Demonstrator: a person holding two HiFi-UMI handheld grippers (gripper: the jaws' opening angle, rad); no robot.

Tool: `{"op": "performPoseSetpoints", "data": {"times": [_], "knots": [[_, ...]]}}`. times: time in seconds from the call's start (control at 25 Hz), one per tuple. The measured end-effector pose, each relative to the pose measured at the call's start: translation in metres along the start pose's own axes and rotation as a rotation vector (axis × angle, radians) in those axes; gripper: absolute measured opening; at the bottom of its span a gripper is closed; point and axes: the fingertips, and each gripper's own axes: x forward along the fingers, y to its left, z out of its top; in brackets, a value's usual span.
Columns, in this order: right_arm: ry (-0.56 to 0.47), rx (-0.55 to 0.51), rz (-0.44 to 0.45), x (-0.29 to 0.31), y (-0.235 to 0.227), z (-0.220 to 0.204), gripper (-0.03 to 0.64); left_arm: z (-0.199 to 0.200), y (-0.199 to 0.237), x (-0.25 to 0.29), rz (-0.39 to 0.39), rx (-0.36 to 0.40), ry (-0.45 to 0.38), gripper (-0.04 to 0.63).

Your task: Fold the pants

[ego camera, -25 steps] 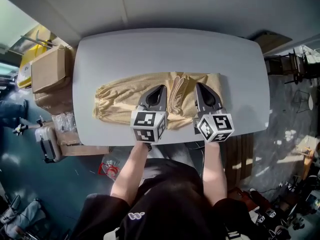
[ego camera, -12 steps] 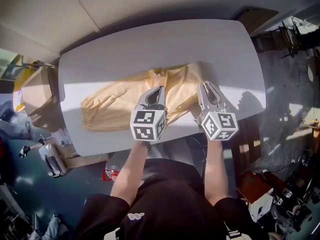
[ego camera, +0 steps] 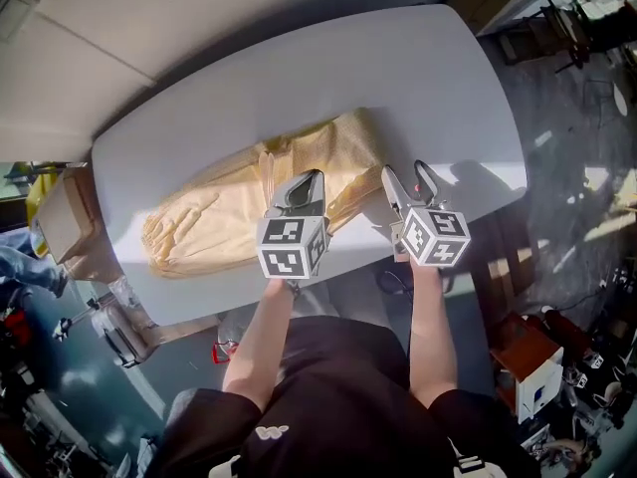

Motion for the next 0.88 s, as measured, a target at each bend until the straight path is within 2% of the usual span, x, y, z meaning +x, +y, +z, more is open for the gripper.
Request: {"op": "performPoseSetpoints", "data": {"times": [0.2,0.4,0.6,0.8,0.88], "knots": [[0.133,0.015,0.05,0.024,-0.003,-0.037,0.306,-0.008,-0.001,0.015,0.022,-0.003,0.033,0.003],[0.211,0.029,0.102,0.04,0.0,-0.052,0.301,-0.018,0.007,0.025,0.065,-0.031,0.058,0.003],[0.278,0.011,0.111,0.042,0.005,-0.065,0.218,-0.03,0.019,0.024,0.107,-0.06,0.085,0.003],[0.309,0.007,0.136,0.049,0.003,-0.068,0.117,-0.03,0.009,0.04,0.079,-0.045,0.1,0.003],[0.297,0.012,0.125,0.046,-0.007,-0.064,0.1,-0.03,-0.003,0.051,0.06,-0.035,0.11,0.003]]}}
